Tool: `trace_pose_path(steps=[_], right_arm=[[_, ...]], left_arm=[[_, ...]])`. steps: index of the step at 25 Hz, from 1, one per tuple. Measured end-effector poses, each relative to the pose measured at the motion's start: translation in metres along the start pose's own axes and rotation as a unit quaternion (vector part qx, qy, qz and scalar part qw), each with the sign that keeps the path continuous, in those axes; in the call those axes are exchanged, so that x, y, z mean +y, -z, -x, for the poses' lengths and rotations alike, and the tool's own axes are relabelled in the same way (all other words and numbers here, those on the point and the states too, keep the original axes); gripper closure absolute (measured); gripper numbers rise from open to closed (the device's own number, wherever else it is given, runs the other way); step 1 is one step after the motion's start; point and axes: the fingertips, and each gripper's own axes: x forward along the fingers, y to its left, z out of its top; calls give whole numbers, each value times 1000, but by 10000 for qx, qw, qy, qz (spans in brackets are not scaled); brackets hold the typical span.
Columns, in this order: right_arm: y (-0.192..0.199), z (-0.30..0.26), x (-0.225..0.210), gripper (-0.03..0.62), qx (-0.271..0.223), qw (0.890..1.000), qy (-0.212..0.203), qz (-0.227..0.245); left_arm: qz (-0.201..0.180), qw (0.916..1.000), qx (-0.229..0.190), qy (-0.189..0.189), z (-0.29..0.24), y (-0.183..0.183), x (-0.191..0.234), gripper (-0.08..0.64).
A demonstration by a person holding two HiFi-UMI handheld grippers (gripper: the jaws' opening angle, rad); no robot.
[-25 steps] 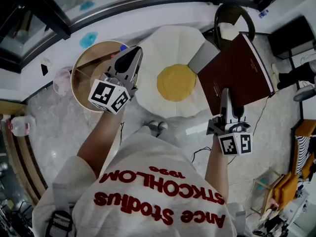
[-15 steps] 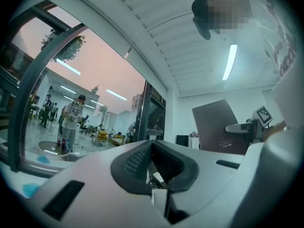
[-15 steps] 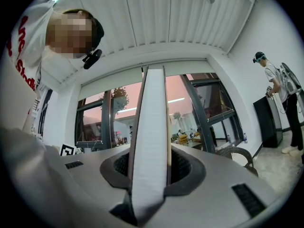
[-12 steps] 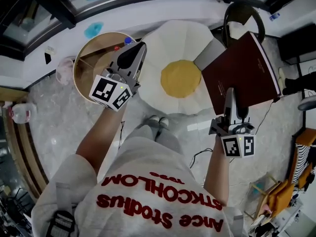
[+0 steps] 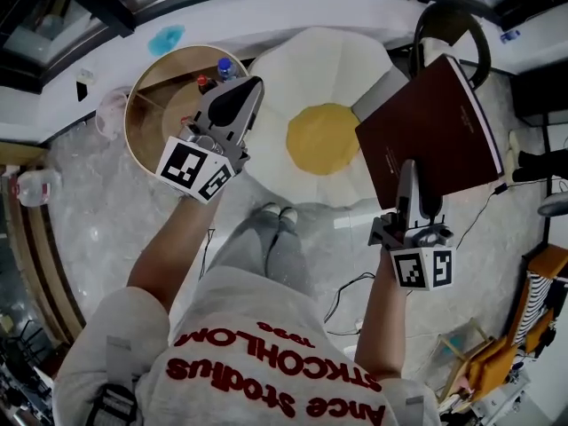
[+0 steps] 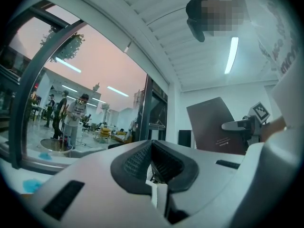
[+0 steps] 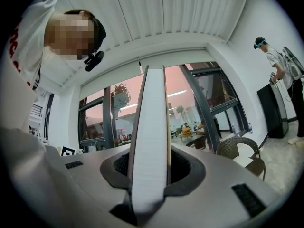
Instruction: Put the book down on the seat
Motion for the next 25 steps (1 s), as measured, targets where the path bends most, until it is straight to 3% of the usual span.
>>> trace_pose_path(steps=[12,19,25], right_arm=[[69,-34,-72,438,222,9994,89,-240],[141,-48,-121,438,382,9971,321,-572],[211,-41,-177,437,503,9937,488,-876]], left_arm=[[234,9997,30,-78,-48,80,9,545],[548,9984,103,-100,-69,155,21,545],[538,9982,226,-96,-83,233,16,545]])
